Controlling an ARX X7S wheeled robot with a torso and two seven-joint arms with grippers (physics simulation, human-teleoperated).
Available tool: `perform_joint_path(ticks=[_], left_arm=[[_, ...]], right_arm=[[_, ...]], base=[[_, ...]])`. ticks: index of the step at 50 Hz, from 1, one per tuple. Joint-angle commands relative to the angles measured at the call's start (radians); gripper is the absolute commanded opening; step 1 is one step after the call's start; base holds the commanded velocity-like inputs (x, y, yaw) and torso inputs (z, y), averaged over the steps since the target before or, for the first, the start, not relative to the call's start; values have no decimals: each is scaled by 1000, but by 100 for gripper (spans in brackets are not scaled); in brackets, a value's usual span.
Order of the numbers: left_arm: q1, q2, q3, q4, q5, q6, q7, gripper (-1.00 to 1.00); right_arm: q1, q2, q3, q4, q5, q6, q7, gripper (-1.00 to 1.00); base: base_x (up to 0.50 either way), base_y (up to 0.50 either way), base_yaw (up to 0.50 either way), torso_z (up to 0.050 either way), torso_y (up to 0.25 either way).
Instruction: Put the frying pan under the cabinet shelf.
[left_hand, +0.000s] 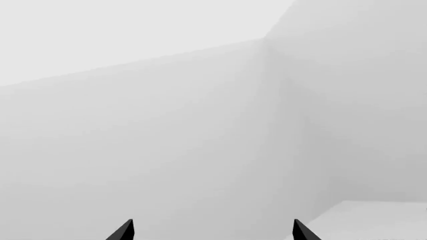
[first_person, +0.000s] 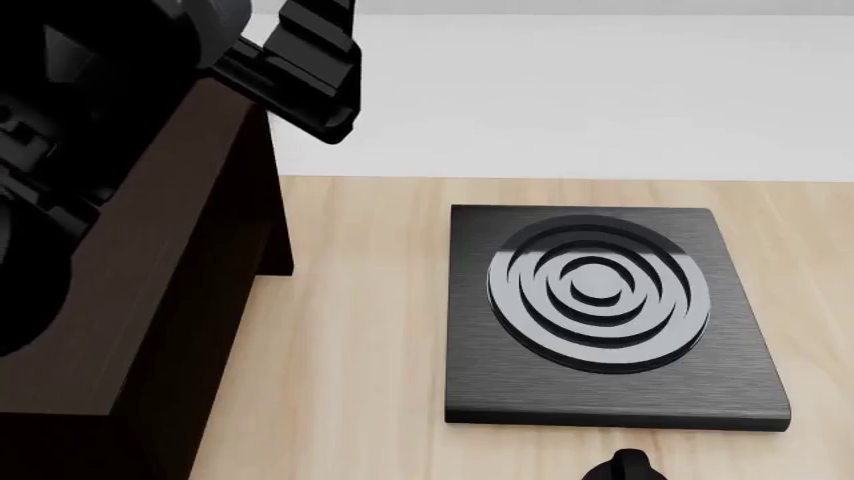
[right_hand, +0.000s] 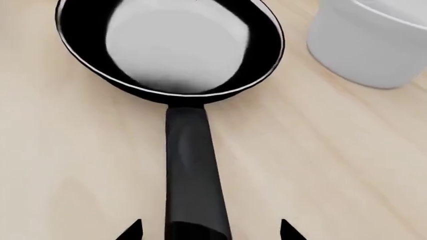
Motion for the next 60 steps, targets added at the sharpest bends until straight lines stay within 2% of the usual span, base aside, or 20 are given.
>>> perform_joint_path(ticks=[1, 40, 41, 53, 60], left_arm=[[-6, 4, 13, -16, 1, 11, 0, 100], [-19, 1, 15, 17, -27, 0, -21, 100], [-22, 1, 14, 18, -28, -1, -21, 100], [-29, -3, 15, 16, -29, 9, -24, 100], [-38, -9, 11, 23, -35, 2, -26, 100]], right_arm=[[48, -12, -26, 116, -21, -42, -27, 100], [121, -32, -85, 267, -29, -49, -115, 100], [116, -34, -80, 252, -21, -48, -118, -100], [-15, -6, -20, -97, 55, 104, -40, -100], [-68, 5, 12, -225, 75, 136, -3, -100]], base=[[0, 0, 3, 0, 0], [5, -2, 3, 0, 0], [0, -3, 5, 0, 0], [1, 0, 1, 0, 0], [0, 0, 0, 0, 0]])
